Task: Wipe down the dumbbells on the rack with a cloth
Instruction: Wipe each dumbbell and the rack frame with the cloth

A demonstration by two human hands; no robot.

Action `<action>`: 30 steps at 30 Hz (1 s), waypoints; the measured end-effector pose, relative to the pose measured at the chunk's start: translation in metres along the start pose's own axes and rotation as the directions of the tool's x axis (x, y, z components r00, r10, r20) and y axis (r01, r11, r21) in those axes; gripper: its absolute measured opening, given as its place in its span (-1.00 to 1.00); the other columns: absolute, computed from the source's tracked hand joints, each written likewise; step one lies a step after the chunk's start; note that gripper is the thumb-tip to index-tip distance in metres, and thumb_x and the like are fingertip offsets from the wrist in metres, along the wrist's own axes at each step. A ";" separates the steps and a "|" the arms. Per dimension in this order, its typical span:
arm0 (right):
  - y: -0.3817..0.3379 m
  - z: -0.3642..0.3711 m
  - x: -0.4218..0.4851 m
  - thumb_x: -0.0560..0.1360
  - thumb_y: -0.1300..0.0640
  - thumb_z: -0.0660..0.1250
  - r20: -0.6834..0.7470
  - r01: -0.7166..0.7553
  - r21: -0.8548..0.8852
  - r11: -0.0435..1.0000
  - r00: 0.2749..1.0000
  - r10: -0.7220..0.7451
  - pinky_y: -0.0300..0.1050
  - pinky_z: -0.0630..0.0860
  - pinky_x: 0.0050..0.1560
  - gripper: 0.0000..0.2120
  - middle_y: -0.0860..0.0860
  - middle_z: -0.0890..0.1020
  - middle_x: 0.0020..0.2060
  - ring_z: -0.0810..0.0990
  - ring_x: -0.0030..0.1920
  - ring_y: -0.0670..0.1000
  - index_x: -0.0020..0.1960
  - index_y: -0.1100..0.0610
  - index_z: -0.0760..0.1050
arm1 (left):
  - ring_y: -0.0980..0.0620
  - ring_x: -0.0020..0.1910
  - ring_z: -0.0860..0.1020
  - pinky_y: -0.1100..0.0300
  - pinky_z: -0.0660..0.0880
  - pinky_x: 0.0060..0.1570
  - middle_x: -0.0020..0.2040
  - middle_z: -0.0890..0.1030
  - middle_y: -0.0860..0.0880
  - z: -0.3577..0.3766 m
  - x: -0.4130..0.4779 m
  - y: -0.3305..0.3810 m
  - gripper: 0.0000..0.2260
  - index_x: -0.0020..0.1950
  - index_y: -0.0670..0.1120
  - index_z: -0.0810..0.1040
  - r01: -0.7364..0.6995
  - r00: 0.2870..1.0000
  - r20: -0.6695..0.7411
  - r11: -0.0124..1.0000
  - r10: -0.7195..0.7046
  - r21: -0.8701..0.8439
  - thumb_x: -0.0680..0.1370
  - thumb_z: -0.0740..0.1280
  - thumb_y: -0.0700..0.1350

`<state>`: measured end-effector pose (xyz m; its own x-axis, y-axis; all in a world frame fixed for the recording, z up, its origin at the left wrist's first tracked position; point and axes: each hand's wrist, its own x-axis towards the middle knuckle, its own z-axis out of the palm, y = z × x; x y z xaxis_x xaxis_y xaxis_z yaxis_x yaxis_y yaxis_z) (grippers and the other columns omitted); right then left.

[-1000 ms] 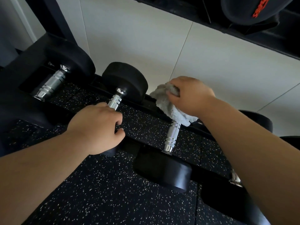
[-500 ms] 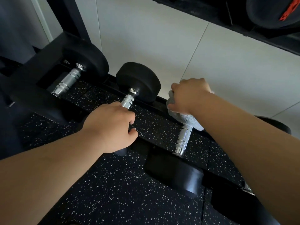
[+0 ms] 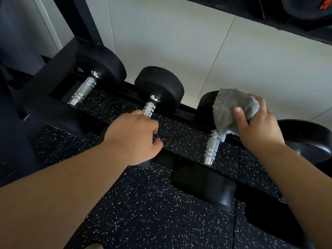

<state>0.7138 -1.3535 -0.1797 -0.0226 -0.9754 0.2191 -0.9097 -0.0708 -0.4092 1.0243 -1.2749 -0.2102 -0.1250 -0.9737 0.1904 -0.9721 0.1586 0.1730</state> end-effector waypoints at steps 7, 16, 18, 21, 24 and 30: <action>-0.039 0.014 -0.024 0.71 -0.16 0.05 -0.072 -0.308 0.396 0.865 0.929 0.364 0.05 0.52 0.18 -0.52 0.13 0.60 0.22 0.58 0.16 0.18 0.43 0.15 0.37 | 0.04 -0.19 0.52 0.14 0.46 -0.19 -0.06 0.52 0.07 -0.005 0.001 0.001 -0.76 0.02 0.15 0.63 0.079 0.995 0.070 0.996 -0.076 -0.043 0.52 0.29 0.23; -0.149 0.041 -0.115 0.69 -0.24 -0.02 0.334 -0.294 0.512 0.807 0.934 0.128 -0.11 0.52 0.14 -0.46 0.04 0.64 0.13 0.60 0.15 0.02 0.31 0.13 0.50 | -0.02 -0.08 0.47 0.12 0.33 -0.09 -0.04 0.54 0.01 -0.006 0.004 -0.008 -0.84 0.07 0.08 0.62 0.206 0.972 -0.057 0.939 -0.229 -0.275 0.66 0.23 0.00; -0.168 0.056 -0.120 0.70 -0.23 0.00 0.484 -0.450 0.577 0.682 0.861 0.158 -0.12 0.46 0.05 -0.53 -0.02 0.61 -0.02 0.58 -0.02 -0.05 0.27 0.07 0.49 | -0.02 -0.02 0.55 0.10 0.39 -0.07 -0.03 0.62 0.04 -0.007 0.008 -0.015 -0.83 0.02 0.10 0.61 0.306 0.936 -0.038 0.865 -0.349 -0.398 0.65 0.21 -0.04; -0.180 0.086 -0.141 0.71 -0.20 0.04 0.519 -0.476 0.652 0.590 0.848 0.109 -0.16 0.50 0.18 -0.65 -0.18 0.59 0.06 0.55 0.05 -0.24 0.37 -0.10 0.42 | 0.05 0.02 0.60 0.04 0.53 0.05 0.05 0.66 0.12 -0.006 0.009 -0.025 -0.80 0.06 0.17 0.60 0.387 0.897 0.013 0.769 -0.443 -0.509 0.66 0.18 -0.01; -0.169 0.115 -0.160 0.69 -0.18 0.06 0.477 -0.470 0.657 0.590 0.865 0.157 -0.34 0.52 0.12 -0.63 -0.23 0.57 0.18 0.57 0.07 -0.33 0.48 -0.18 0.29 | 0.12 -0.02 0.60 0.05 0.56 0.05 0.05 0.66 0.13 -0.006 0.008 -0.033 -0.77 0.11 0.17 0.61 0.327 0.935 0.049 0.807 -0.350 -0.492 0.70 0.15 0.01; -0.163 0.130 -0.169 0.70 -0.16 0.05 0.534 -0.573 0.638 0.515 0.810 0.240 -0.18 0.41 0.31 -0.49 0.01 0.50 0.44 0.51 0.40 0.01 0.63 -0.12 0.14 | 0.10 -0.29 0.52 0.07 0.50 -0.22 -0.16 0.57 0.06 -0.013 -0.004 -0.107 -0.74 0.16 0.07 0.61 0.218 0.973 -0.010 0.928 -0.232 -0.302 0.69 0.16 0.11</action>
<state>0.9197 -1.2043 -0.2648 -0.0150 -0.9190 -0.3940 -0.1906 0.3894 -0.9011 1.1317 -1.2860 -0.2170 0.1057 -0.9822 0.1552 -0.8693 -0.0155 0.4941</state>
